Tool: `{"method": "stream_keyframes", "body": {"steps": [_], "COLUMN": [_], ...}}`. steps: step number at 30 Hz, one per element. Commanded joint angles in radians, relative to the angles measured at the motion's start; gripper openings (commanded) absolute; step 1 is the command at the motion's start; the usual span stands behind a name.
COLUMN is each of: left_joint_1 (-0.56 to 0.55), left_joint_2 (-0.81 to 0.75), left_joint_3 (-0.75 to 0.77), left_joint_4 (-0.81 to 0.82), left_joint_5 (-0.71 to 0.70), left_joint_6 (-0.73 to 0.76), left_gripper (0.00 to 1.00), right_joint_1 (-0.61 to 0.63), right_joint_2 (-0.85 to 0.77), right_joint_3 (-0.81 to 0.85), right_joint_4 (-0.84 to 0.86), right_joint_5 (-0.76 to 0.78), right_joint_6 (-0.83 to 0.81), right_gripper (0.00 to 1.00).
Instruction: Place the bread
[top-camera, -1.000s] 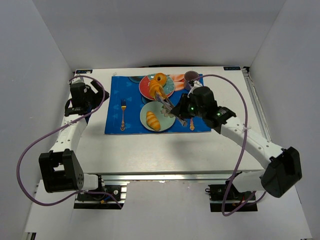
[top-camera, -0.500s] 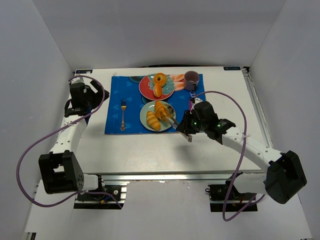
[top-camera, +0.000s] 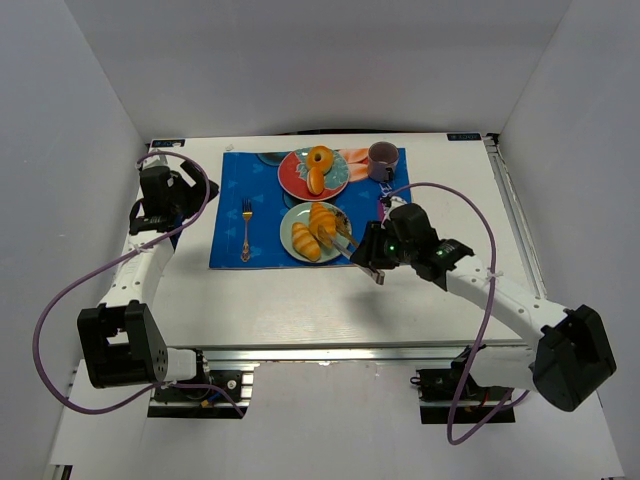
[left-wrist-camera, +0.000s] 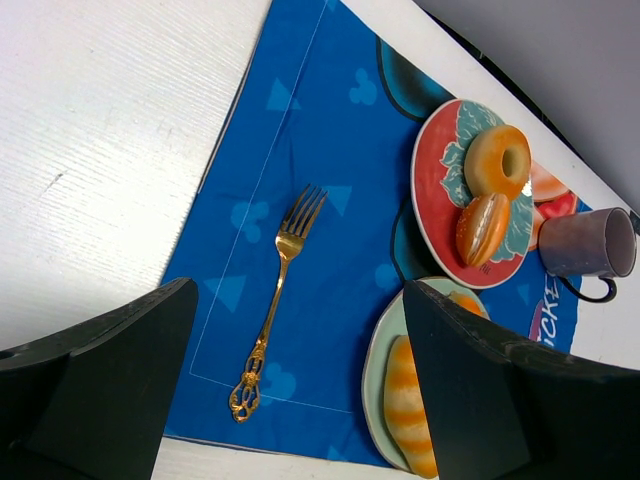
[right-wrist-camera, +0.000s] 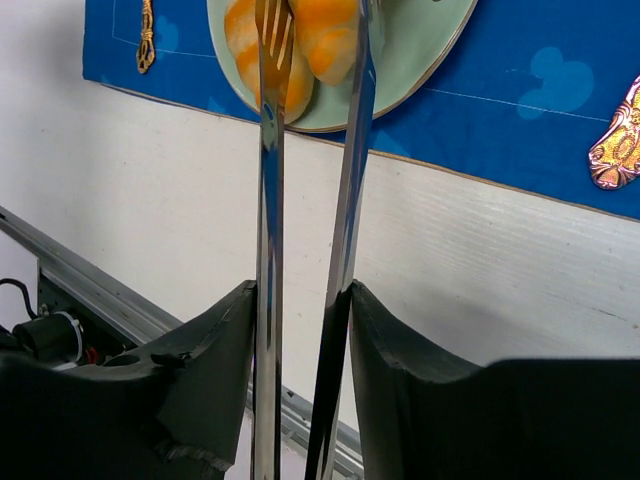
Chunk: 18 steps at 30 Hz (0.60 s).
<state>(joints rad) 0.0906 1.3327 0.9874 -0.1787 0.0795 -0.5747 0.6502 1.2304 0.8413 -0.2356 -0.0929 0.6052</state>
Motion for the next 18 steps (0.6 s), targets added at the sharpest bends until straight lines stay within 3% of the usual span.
{"method": "stream_keyframes", "body": {"steps": [1,7,16,18], "left_joint_1": [0.006,0.006,0.006,0.008], "left_joint_2": [-0.046,-0.050,-0.059,-0.061], "left_joint_3": [-0.018,-0.019,-0.018,-0.015], "left_joint_4": [0.024,0.028,0.027,0.025], "left_joint_5": [0.017,0.023,0.023,0.022], "left_joint_6": [-0.008,-0.011,-0.013,-0.011], "left_gripper": [0.95,0.95,0.95,0.95], "right_joint_1": [0.000,0.000,0.002,0.002], "right_joint_2": [-0.048,-0.081,-0.111,-0.137], "right_joint_3": [0.047,0.071,0.074,0.082], "right_joint_4": [0.015,-0.034,-0.059,-0.074], "right_joint_5": [-0.001,0.019,0.048,0.125], "right_joint_6": [0.001,-0.002,0.001,0.008], "right_gripper": [0.47,0.53,0.53,0.53]}}
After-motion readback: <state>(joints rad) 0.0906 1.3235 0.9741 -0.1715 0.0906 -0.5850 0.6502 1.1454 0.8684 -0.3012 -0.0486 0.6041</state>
